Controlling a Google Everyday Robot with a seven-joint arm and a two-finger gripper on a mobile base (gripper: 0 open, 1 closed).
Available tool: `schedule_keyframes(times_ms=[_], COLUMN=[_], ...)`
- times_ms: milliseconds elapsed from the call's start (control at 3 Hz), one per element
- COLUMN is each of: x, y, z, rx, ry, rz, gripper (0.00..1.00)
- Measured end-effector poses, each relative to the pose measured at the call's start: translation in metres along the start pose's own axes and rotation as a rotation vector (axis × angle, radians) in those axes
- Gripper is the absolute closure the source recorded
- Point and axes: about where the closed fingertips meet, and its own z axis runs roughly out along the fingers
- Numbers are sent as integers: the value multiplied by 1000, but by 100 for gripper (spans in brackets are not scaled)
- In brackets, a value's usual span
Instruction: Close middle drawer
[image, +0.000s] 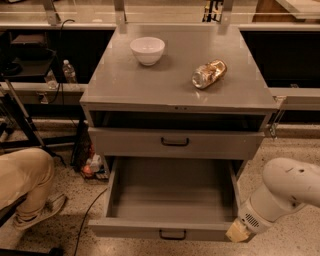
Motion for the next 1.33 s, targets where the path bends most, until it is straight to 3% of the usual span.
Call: schedule_keyframes(times_ms=[333,667,1000,1333], x=[18,21,9,-6], y=[-26,-40,-55,-63], z=[73,113,144,155], rx=[-65,-104,-112,-95], ry=[-11,-20,-55,-91], rz=[60,75,67,51], gripper=[100,100,100,100])
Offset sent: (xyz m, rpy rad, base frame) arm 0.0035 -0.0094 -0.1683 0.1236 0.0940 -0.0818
